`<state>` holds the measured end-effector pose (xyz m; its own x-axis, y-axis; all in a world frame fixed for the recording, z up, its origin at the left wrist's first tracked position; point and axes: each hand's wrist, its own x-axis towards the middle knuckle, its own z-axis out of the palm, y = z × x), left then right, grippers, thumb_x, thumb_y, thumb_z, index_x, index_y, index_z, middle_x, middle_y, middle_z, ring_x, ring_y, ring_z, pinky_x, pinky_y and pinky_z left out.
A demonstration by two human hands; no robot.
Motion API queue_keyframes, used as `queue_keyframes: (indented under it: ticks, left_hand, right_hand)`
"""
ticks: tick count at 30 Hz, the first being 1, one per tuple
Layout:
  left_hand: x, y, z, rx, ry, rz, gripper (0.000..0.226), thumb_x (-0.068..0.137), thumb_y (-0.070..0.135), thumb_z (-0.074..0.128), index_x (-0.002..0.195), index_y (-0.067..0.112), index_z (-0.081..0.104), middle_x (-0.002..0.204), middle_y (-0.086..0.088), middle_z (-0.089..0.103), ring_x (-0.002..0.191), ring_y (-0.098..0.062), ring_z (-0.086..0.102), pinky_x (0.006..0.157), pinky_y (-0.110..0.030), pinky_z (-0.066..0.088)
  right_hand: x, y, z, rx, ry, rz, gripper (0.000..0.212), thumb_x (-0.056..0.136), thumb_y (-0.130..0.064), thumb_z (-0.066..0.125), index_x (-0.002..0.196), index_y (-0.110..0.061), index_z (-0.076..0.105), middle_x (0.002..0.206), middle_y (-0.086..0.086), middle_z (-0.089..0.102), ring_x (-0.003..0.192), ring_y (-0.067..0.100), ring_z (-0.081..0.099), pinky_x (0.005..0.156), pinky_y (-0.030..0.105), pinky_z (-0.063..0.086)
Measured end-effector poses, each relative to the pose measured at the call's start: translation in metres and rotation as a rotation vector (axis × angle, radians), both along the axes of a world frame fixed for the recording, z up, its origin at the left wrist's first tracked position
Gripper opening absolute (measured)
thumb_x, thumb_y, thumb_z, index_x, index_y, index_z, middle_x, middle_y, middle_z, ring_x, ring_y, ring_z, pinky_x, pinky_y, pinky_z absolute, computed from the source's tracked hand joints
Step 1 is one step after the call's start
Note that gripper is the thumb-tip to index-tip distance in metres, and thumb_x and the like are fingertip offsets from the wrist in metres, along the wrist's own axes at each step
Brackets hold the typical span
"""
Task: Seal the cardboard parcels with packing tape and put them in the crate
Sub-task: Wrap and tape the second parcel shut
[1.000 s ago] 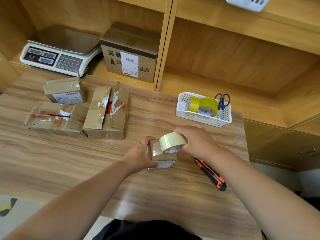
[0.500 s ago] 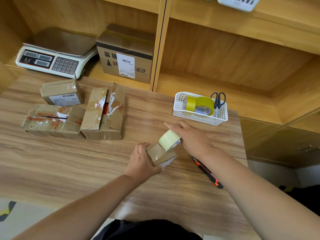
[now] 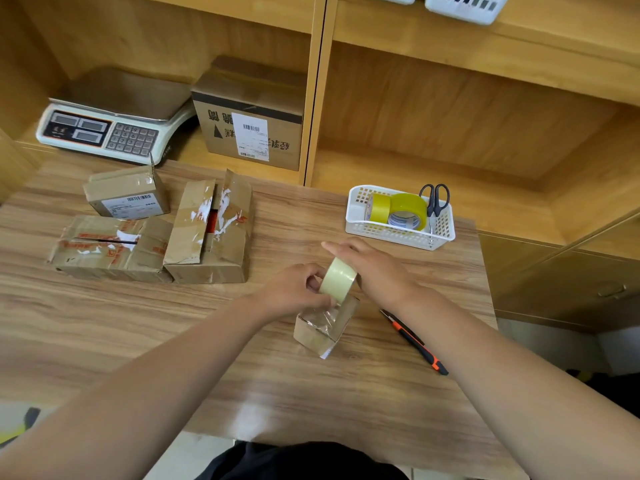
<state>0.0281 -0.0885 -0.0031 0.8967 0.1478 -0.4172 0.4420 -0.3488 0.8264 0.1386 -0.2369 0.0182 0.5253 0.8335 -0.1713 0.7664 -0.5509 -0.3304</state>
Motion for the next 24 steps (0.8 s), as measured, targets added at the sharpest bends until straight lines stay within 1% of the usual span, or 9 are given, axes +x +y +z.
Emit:
queue_keyframes:
  ticks: [2,4,7,9,11,16,18,21,24]
  left_hand:
    - [-0.001,-0.008,0.002,0.133,0.040,0.044,0.065,0.068,0.034,0.081,0.125,0.024,0.049,0.107,0.000,0.055,0.096,-0.015,0.055,0.081,-0.031,0.050]
    - [-0.005,-0.019,0.000,0.261,0.035,0.068,0.090,0.062,0.045,0.080,0.137,0.025,0.034,0.116,0.004,0.043,0.113,-0.015,0.044,0.095,-0.035,0.044]
    - [-0.011,-0.034,-0.010,0.356,0.023,0.045,0.102,0.060,0.052,0.078,0.143,0.023,0.026,0.127,0.002,0.038,0.122,-0.018,0.037,0.103,-0.038,0.036]
    - [-0.013,-0.036,-0.018,0.401,-0.014,0.052,0.097,0.061,0.048,0.078,0.141,0.024,0.029,0.124,0.002,0.041,0.120,-0.018,0.037,0.101,-0.033,0.035]
    - [-0.013,-0.032,-0.021,0.357,-0.075,0.095,0.085,0.062,0.042,0.078,0.136,0.025,0.039,0.115,0.007,0.046,0.113,-0.015,0.040,0.092,-0.027,0.035]
    - [-0.011,-0.018,-0.021,0.069,-0.047,0.143,0.042,0.059,0.040,0.076,0.096,0.039,0.056,0.067,0.016,0.057,0.086,-0.015,0.052,0.070,-0.030,0.046]
    - [-0.011,-0.014,-0.019,-0.046,-0.024,0.144,0.040,0.057,0.038,0.075,0.094,0.036,0.060,0.058,0.017,0.055,0.077,-0.013,0.052,0.071,-0.035,0.050]
    - [-0.009,-0.012,-0.014,-0.206,0.012,0.172,0.042,0.058,0.031,0.075,0.099,0.033,0.065,0.074,0.000,0.063,0.075,-0.013,0.059,0.078,-0.035,0.053]
    - [-0.011,-0.013,-0.012,-0.321,0.038,0.170,0.024,0.073,0.020,0.078,0.095,0.026,0.070,0.096,-0.013,0.072,0.083,-0.016,0.065,0.082,-0.033,0.052]
  right_hand:
    - [0.002,0.001,-0.004,0.032,0.031,-0.046,0.085,0.077,0.012,0.046,0.145,-0.037,0.033,0.138,-0.005,0.042,0.117,0.019,0.049,0.080,0.028,0.041]
    - [0.003,0.000,-0.010,0.065,0.070,-0.072,0.082,0.077,0.011,0.048,0.145,-0.035,0.035,0.136,-0.002,0.046,0.119,0.021,0.050,0.087,0.031,0.043]
    - [0.003,-0.003,-0.016,0.086,0.098,-0.096,0.077,0.080,0.006,0.047,0.145,-0.034,0.035,0.134,0.000,0.050,0.120,0.024,0.050,0.093,0.035,0.042]
    - [0.003,-0.004,-0.017,0.088,0.086,-0.105,0.075,0.082,0.005,0.047,0.145,-0.035,0.034,0.133,0.001,0.051,0.120,0.024,0.050,0.094,0.036,0.043]
    - [0.004,-0.005,-0.017,0.079,0.071,-0.103,0.076,0.082,0.005,0.047,0.145,-0.035,0.033,0.135,0.000,0.050,0.120,0.025,0.050,0.094,0.037,0.043]
    - [0.007,-0.010,-0.019,0.102,0.085,-0.156,0.075,0.084,0.006,0.048,0.144,-0.037,0.034,0.140,-0.001,0.049,0.123,0.023,0.049,0.096,0.036,0.043]
    - [0.007,-0.010,-0.020,0.122,0.097,-0.158,0.072,0.085,0.005,0.049,0.144,-0.036,0.036,0.141,-0.001,0.049,0.124,0.023,0.048,0.097,0.036,0.043]
    - [0.007,-0.010,-0.022,0.124,0.105,-0.155,0.073,0.086,0.004,0.050,0.144,-0.037,0.035,0.142,-0.001,0.049,0.124,0.024,0.049,0.096,0.036,0.043]
    - [0.009,-0.012,-0.018,0.096,0.119,-0.171,0.072,0.088,-0.001,0.050,0.146,-0.039,0.028,0.128,0.002,0.058,0.109,0.025,0.056,0.086,0.034,0.045]
